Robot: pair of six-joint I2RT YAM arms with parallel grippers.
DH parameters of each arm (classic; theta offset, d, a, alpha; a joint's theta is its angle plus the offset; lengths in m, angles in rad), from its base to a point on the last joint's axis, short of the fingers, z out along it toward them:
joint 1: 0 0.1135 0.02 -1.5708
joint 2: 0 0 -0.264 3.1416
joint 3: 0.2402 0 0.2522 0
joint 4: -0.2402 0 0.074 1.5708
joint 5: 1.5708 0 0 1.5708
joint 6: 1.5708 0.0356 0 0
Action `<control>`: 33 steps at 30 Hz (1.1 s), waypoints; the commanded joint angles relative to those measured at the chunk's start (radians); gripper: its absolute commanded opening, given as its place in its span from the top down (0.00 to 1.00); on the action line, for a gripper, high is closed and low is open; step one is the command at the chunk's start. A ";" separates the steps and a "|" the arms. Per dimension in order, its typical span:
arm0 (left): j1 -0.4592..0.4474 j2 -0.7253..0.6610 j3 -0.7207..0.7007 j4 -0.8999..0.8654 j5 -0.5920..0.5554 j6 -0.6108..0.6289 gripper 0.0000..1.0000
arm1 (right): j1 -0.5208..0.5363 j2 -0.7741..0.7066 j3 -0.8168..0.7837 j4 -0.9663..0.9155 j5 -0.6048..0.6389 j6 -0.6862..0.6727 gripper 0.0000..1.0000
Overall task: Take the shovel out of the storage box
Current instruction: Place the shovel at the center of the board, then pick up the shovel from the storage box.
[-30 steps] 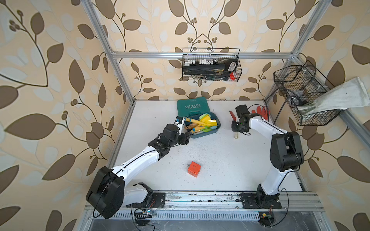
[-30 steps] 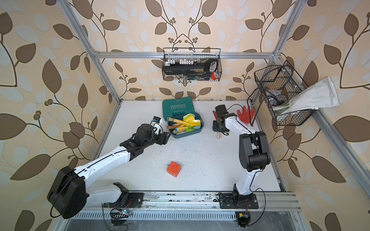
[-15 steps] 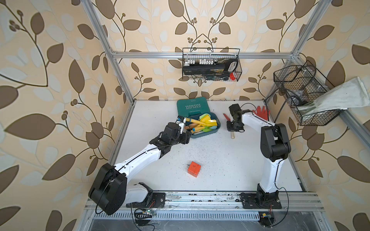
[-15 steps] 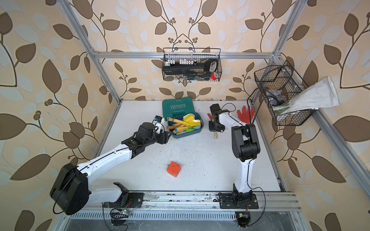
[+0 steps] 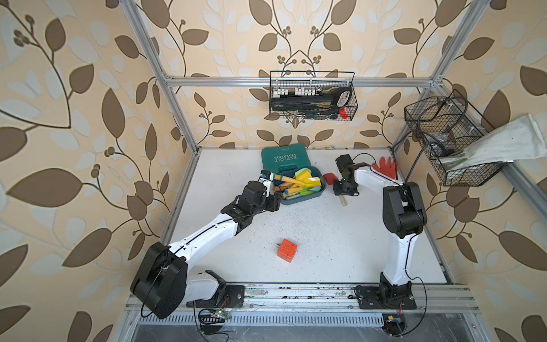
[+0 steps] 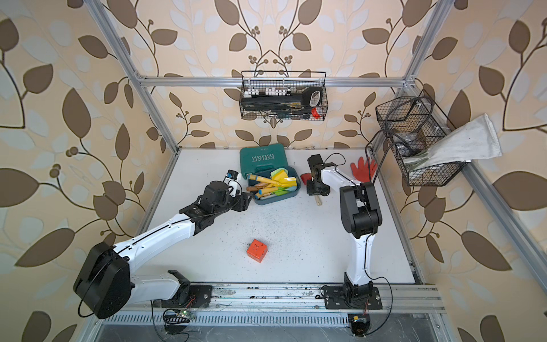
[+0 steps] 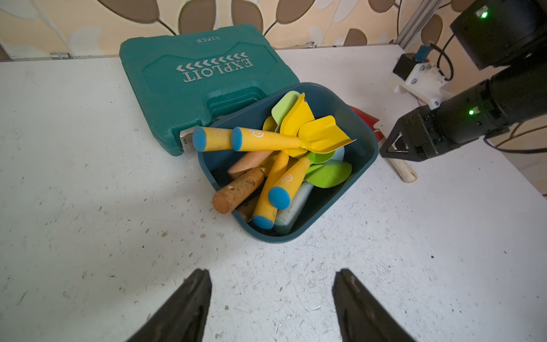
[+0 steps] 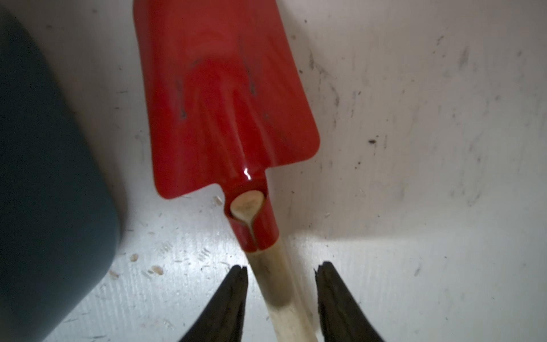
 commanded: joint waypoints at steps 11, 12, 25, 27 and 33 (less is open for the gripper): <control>-0.017 -0.059 -0.029 0.094 -0.015 0.117 0.33 | 0.108 -0.482 -0.391 0.263 -0.120 0.143 0.38; -0.018 -0.057 -0.026 0.090 -0.005 0.130 0.33 | 0.114 -0.497 -0.414 0.271 -0.139 0.147 0.38; -0.020 0.156 0.126 -0.028 0.093 0.171 0.46 | 0.110 -0.636 -0.572 0.307 -0.175 0.116 0.38; -0.019 0.188 0.147 -0.027 0.096 0.179 0.46 | 0.104 -0.651 -0.582 0.318 -0.178 0.120 0.38; -0.019 0.273 0.236 -0.064 0.101 0.208 0.47 | 0.081 -0.651 -0.599 0.337 -0.195 0.124 0.38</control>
